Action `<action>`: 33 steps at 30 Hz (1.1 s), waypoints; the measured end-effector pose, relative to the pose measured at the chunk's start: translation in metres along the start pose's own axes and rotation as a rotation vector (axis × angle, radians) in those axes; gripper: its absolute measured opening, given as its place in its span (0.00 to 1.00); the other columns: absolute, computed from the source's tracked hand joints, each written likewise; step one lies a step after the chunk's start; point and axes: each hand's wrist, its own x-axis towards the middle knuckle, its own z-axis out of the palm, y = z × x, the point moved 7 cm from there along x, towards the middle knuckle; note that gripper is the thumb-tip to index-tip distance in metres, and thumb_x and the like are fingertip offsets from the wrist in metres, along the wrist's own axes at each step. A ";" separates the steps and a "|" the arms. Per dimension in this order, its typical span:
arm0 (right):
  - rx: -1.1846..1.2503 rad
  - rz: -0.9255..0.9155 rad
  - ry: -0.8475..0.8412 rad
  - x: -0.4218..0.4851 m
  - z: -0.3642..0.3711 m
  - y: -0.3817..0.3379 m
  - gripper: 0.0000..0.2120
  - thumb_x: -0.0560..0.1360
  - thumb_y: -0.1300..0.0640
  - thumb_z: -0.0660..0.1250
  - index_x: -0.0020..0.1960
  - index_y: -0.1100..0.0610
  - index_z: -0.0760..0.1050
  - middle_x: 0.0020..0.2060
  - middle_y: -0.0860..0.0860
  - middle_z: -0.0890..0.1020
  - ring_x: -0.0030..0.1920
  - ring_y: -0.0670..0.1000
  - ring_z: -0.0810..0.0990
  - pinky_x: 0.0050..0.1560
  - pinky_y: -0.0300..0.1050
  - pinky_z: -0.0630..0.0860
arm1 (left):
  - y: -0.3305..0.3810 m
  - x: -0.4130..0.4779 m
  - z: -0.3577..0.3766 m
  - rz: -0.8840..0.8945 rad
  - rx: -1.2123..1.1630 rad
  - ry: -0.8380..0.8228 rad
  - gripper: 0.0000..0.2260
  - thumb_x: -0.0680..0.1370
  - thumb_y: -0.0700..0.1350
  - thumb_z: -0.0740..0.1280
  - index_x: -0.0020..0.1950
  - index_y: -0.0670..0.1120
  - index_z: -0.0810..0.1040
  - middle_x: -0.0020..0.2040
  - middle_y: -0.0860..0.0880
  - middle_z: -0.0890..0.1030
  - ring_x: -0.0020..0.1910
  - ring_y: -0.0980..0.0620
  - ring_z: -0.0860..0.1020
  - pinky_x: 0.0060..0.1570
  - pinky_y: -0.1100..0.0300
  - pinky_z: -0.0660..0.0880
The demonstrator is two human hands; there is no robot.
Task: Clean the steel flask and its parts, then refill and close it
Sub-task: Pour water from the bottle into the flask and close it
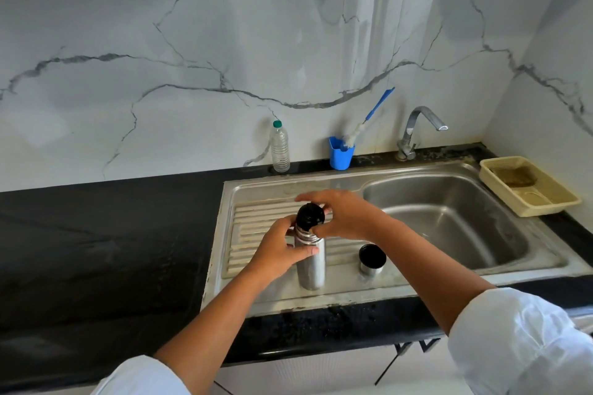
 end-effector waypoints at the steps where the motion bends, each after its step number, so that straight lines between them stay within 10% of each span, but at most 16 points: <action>1: -0.066 -0.016 -0.022 0.001 0.000 -0.004 0.31 0.72 0.54 0.74 0.72 0.40 0.71 0.64 0.46 0.79 0.62 0.49 0.77 0.66 0.50 0.75 | 0.000 0.000 0.000 -0.007 0.001 -0.007 0.28 0.71 0.47 0.81 0.67 0.56 0.73 0.65 0.56 0.77 0.62 0.60 0.76 0.57 0.62 0.71; 8: -0.282 -0.079 -0.173 0.010 -0.001 -0.026 0.28 0.71 0.62 0.75 0.66 0.41 0.77 0.60 0.44 0.81 0.61 0.49 0.78 0.64 0.49 0.76 | -0.001 -0.002 0.000 -0.027 -0.037 -0.048 0.29 0.72 0.46 0.80 0.70 0.55 0.74 0.63 0.58 0.79 0.60 0.64 0.76 0.50 0.72 0.71; 14: -0.452 -0.091 -0.236 0.020 -0.001 -0.037 0.29 0.72 0.64 0.74 0.68 0.41 0.76 0.60 0.45 0.80 0.61 0.50 0.76 0.55 0.43 0.74 | -0.005 0.001 0.001 -0.042 -0.053 -0.043 0.32 0.71 0.46 0.81 0.72 0.54 0.73 0.62 0.59 0.81 0.62 0.60 0.78 0.63 0.56 0.77; 23: -0.510 -0.071 -0.214 0.023 -0.005 -0.041 0.23 0.72 0.50 0.78 0.65 0.48 0.77 0.52 0.47 0.79 0.52 0.49 0.74 0.47 0.44 0.74 | -0.002 -0.002 0.000 -0.033 -0.023 -0.038 0.26 0.71 0.47 0.81 0.66 0.55 0.75 0.59 0.60 0.81 0.61 0.60 0.78 0.54 0.63 0.73; 33: -0.575 0.212 -0.111 0.019 -0.001 -0.034 0.33 0.77 0.26 0.53 0.48 0.57 0.74 0.34 0.51 0.73 0.44 0.53 0.76 0.46 0.48 0.75 | 0.000 -0.005 0.001 -0.026 -0.011 -0.034 0.27 0.71 0.47 0.81 0.64 0.59 0.72 0.58 0.63 0.79 0.60 0.64 0.75 0.56 0.65 0.70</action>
